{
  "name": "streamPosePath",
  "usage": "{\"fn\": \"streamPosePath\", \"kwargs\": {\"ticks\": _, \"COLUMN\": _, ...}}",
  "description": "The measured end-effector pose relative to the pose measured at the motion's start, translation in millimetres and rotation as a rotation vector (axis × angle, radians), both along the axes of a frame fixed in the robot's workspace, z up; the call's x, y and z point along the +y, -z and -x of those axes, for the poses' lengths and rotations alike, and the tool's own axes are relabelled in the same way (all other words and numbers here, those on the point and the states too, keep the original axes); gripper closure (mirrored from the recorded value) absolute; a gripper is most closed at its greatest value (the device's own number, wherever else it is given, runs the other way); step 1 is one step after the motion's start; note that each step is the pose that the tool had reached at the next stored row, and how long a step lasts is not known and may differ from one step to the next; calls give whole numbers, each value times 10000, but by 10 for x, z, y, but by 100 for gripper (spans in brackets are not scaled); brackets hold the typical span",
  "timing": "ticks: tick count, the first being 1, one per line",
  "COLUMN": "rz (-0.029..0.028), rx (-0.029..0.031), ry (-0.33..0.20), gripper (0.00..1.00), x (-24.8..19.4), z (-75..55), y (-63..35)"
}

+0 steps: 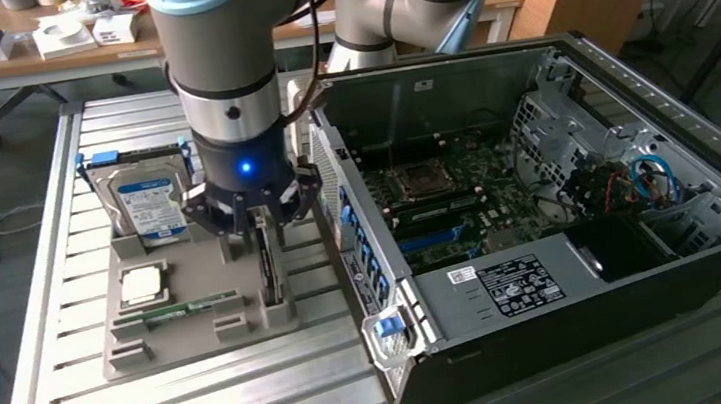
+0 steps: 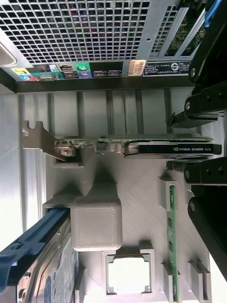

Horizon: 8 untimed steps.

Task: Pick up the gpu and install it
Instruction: 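Pick up the gpu and move the gpu toward the slot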

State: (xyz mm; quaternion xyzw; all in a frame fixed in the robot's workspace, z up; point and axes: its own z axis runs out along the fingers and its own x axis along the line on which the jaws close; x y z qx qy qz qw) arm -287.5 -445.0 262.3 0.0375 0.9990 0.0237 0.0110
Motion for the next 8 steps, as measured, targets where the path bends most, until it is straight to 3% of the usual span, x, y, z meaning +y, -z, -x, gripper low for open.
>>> {"fn": "streamPosePath", "kwargs": {"ticks": 8, "rz": 1, "rx": 1, "ry": 0, "gripper": 59, "x": 0, "z": -8, "y": 72}}
